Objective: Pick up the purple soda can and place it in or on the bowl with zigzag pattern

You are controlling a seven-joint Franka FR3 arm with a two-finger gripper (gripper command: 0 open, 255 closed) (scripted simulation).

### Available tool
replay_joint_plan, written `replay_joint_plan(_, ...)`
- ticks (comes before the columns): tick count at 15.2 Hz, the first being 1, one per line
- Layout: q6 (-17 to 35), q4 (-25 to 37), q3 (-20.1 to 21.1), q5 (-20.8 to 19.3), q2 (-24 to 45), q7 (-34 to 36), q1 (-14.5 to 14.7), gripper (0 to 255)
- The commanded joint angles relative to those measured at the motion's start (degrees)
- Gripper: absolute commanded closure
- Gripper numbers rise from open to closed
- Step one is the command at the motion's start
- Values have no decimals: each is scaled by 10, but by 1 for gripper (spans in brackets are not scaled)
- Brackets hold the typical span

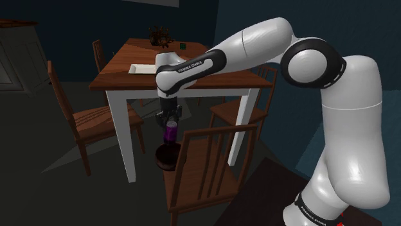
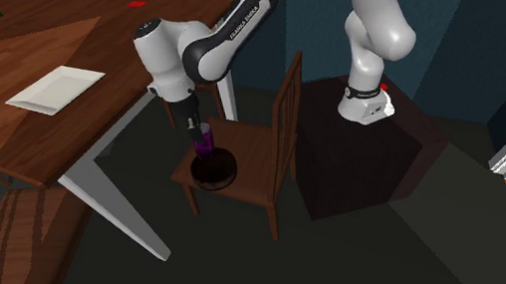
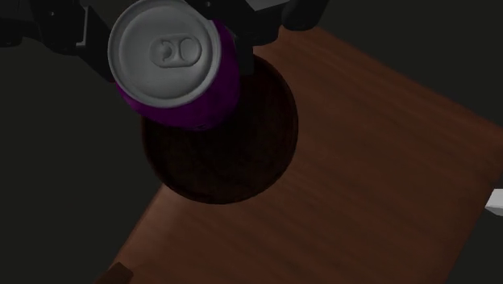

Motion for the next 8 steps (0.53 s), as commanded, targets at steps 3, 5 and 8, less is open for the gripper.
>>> replay_joint_plan(3,25,-10,0,0,14,-1,0,255)
replay_joint_plan(5,37,-16,0,0,21,-1,0,255)
replay_joint_plan(8,55,-22,0,0,33,-2,0,255)
